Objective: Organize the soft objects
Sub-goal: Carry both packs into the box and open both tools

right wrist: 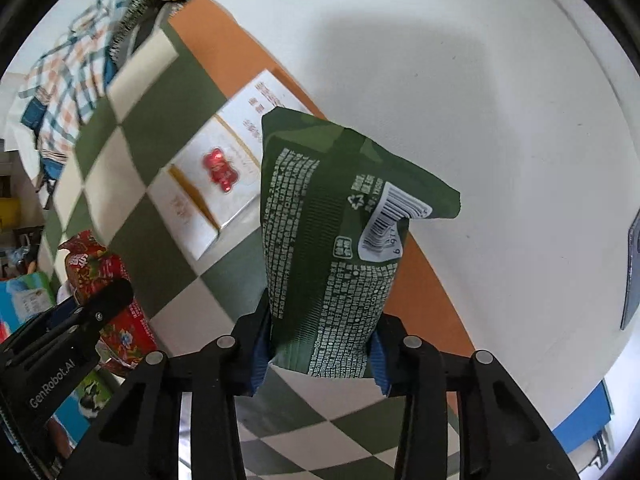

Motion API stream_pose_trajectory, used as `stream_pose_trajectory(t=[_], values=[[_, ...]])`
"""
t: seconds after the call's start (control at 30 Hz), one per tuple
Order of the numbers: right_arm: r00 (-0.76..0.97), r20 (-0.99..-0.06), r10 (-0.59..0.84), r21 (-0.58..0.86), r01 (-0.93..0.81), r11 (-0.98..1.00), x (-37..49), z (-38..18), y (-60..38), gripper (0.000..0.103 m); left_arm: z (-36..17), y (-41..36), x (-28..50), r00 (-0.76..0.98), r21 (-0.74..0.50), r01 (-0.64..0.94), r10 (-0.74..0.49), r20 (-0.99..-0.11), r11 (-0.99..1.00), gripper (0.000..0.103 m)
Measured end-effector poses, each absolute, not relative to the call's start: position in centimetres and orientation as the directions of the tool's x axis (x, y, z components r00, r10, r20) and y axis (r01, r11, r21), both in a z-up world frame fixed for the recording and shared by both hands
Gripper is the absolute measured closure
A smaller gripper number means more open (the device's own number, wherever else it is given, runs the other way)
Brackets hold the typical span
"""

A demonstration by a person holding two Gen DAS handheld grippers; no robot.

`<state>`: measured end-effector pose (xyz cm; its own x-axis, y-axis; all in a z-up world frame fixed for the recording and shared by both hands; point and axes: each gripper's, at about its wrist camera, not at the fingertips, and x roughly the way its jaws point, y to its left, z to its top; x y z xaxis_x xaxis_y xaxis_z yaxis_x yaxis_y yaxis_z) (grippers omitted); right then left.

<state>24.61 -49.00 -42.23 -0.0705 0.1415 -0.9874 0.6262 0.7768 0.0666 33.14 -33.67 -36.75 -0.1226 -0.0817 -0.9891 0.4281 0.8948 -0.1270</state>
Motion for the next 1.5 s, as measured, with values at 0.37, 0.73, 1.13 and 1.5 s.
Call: stream_pose_trajectory(t=[0.37,0.73,1.13,1.5], values=[[0.084,-0.968,0.236,0.247,0.471,0.847,23.7,-32.3,-42.2,0.061,-26.5,-24.6,27.8,-0.023,-0.269,0.354,-0.279,-0.96,0.896,0.062],[0.092,-0.909,0.407,0.417,0.18,0.891,23.8,-24.2,-23.0,0.061,-21.4,-5.4,27.2,0.09,-0.276,0.155,-0.291,-0.952,0.949,0.062],[0.038,-0.94,0.339,0.339,0.006,0.941,26.7,-23.2,-7.9,0.061,-24.0,9.9,31.4,0.091,-0.092,0.027,-0.094,-0.991,0.995,0.062],[-0.069,-0.972,0.225,0.225,0.019,0.974,30.0,-30.2,-4.2,0.061,-31.7,14.5,33.4,-0.063,-0.027,-0.002,-0.027,-0.998,1.0,0.061]])
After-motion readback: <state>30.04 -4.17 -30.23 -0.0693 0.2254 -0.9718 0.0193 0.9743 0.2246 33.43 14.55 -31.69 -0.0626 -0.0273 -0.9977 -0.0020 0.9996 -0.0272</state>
